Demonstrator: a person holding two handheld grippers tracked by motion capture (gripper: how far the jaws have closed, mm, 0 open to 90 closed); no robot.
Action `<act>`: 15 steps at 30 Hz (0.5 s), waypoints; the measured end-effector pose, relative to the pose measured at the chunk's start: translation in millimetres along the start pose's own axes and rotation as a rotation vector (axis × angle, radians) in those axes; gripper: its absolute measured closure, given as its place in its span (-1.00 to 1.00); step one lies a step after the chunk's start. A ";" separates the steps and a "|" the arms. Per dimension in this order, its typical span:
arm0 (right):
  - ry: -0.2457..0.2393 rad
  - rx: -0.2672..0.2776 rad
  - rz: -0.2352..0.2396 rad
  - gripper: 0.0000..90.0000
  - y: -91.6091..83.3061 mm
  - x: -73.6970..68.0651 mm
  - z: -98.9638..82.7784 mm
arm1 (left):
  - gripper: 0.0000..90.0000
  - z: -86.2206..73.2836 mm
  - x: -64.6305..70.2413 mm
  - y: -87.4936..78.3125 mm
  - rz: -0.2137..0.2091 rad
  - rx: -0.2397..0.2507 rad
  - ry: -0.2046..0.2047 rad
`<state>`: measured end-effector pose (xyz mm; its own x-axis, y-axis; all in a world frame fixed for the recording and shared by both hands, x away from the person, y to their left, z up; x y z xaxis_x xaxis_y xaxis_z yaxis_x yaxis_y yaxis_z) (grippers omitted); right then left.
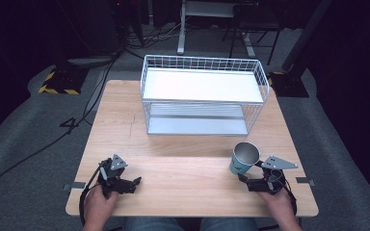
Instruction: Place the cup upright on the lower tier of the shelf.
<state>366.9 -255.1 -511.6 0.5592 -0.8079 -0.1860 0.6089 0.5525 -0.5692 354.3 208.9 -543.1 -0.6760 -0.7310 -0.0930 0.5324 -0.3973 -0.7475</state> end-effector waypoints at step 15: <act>0.039 0.055 -0.033 -0.70 18.3 -0.5 7.7 | -1.00 0.0 0.0 0.0 0.000 0.000 0.000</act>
<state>382.1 -243.0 -515.7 0.5166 -0.8327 -0.1993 0.6575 0.5349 -0.5306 354.3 208.8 -543.0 -0.6757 -0.7313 -0.0928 0.5324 -0.3971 -0.7475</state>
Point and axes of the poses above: each handheld gripper's, and its own axes: y roughly forward along the jaws, z roughly out of its top, x roughly to its right, the point moved 5 cm from there along y, roughly forward along the jaws, and after that the axes turned 10 degrees about y, right-handed, at the moved point
